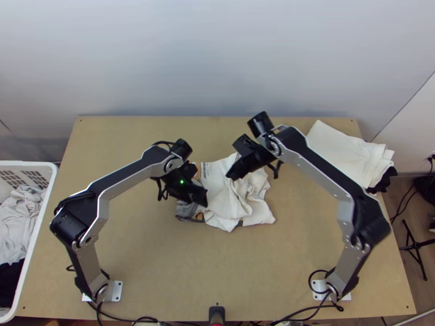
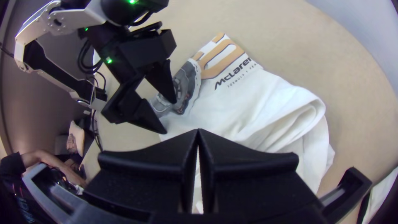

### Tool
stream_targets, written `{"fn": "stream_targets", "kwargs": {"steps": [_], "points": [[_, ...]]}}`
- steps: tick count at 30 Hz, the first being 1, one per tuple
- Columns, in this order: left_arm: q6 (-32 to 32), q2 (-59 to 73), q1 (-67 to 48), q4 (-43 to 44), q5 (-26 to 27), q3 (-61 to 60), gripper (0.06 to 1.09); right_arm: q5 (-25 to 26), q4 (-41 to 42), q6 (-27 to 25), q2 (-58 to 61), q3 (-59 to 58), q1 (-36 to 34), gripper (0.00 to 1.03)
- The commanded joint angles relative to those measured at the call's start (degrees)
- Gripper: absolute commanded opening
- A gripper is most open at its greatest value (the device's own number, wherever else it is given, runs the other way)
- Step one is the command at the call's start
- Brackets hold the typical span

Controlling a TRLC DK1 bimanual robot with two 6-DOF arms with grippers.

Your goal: Fold the t-shirt

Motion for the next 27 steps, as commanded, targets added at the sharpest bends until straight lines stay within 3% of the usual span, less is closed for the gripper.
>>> {"fn": "stream_targets", "kwargs": {"steps": [1, 6, 14, 27], "points": [[-0.55, -1.19, -1.34, 2.73, -2.05, -5.33, 1.03, -0.76, 2.28, 1.61, 7.99, 4.01, 0.85, 0.04], [-0.64, -1.10, -1.07, 3.35, -2.75, -5.33, 1.03, -0.41, 4.22, 1.61, 12.30, 1.73, 1.81, 0.04], [-0.55, -0.92, -0.81, 3.70, -2.84, -5.94, 1.03, 4.86, 4.22, -0.15, 12.56, -6.45, -1.18, 0.04], [-0.55, -0.04, -0.37, 4.05, -2.93, -6.03, 1.03, 7.24, 3.25, -8.58, -5.28, -27.01, -17.17, 0.04]]}}
